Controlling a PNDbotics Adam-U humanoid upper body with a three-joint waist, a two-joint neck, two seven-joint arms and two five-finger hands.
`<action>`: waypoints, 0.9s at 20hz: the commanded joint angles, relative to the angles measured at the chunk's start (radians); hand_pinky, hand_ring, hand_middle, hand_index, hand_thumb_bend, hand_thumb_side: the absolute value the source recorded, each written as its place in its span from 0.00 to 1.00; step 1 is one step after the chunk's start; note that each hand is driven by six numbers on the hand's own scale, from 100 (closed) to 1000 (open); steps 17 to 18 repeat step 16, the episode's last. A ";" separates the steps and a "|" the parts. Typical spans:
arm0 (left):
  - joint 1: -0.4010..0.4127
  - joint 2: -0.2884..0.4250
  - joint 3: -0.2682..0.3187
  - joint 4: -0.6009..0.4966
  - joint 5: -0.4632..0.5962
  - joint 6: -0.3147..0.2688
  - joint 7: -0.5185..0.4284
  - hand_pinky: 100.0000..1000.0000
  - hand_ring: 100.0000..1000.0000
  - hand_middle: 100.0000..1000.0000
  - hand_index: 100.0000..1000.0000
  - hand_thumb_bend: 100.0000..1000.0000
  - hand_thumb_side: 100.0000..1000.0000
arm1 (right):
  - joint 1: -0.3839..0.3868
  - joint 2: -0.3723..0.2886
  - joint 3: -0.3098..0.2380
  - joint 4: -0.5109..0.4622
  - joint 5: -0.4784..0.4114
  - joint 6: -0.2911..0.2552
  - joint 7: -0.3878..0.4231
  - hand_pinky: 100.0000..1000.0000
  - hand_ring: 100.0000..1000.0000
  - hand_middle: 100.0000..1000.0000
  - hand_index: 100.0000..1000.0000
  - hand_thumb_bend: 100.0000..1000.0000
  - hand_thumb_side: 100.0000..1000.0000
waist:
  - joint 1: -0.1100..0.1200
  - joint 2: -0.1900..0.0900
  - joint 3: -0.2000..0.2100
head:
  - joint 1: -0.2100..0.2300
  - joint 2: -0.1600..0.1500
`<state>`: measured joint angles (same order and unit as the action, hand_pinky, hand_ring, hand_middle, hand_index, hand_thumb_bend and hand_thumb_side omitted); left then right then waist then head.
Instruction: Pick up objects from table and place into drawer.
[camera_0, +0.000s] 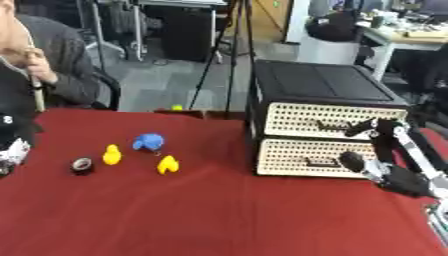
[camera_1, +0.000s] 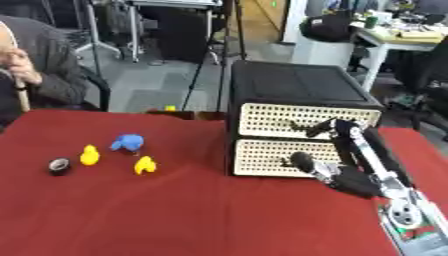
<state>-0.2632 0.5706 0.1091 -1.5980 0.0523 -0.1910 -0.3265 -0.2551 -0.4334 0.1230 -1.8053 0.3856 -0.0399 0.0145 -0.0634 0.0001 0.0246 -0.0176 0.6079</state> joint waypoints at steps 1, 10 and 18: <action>-0.007 0.011 0.015 -0.007 -0.003 -0.010 -0.003 0.04 0.21 0.35 0.60 0.00 0.43 | -0.013 -0.006 -0.008 -0.008 -0.004 -0.004 -0.003 0.00 0.00 0.00 0.59 0.81 0.84 | 0.005 -0.008 -0.001 | -0.005 0.011; 0.006 0.004 0.021 -0.009 0.005 -0.018 -0.008 0.05 0.22 0.35 0.60 0.00 0.43 | -0.014 0.002 -0.009 -0.005 -0.009 -0.010 -0.011 0.00 0.00 0.00 0.59 0.80 0.84 | 0.002 -0.008 0.002 | -0.002 0.004; 0.015 -0.001 0.023 -0.009 0.010 -0.023 -0.010 0.06 0.22 0.36 0.60 0.00 0.44 | -0.013 0.003 -0.008 -0.002 -0.012 -0.013 -0.016 0.00 0.00 0.00 0.59 0.80 0.85 | 0.002 -0.007 0.005 | 0.005 -0.002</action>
